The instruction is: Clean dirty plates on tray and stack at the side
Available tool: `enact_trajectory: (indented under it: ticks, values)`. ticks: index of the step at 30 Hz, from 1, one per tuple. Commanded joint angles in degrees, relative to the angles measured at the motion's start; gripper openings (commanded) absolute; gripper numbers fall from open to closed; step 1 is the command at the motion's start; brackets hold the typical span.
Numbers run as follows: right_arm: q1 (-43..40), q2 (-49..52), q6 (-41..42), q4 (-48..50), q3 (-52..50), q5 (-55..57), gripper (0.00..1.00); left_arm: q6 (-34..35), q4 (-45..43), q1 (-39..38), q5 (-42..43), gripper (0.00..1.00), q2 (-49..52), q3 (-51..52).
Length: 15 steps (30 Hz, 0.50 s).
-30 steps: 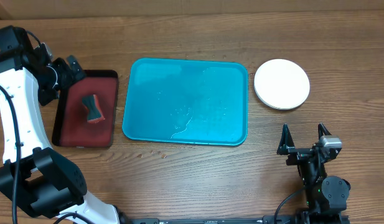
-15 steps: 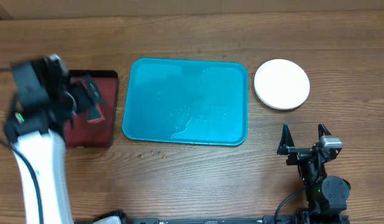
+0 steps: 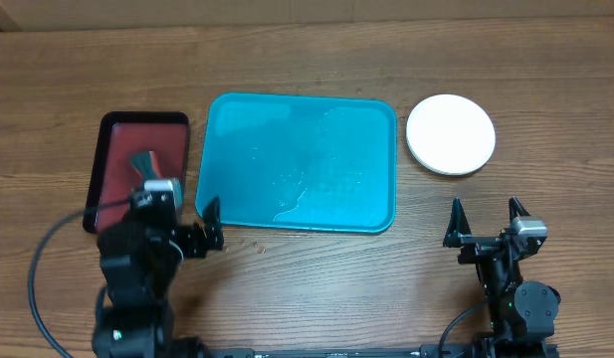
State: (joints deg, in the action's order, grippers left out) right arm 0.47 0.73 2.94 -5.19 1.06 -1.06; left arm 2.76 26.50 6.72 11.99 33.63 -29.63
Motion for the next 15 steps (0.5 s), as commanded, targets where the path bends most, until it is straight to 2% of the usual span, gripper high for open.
enact_trajectory:
  ticks: [1, 12, 15]
  values:
    - [-0.13, -0.57, -0.39, 0.35, -0.61, 0.37, 1.00, -1.33, -2.29, -0.33, 0.92, 1.00, -4.42, 3.98]
    - [-0.13, -0.57, -0.39, 0.37, -0.61, 0.35, 1.00, -1.51, -14.64, -0.33, 0.98, 1.00, -21.27, 19.56]
    - [-0.13, -0.57, -0.39, 0.35, -0.61, 0.35, 1.00, -1.46, -21.27, -0.37, 1.29, 1.00, -24.61, 24.44]
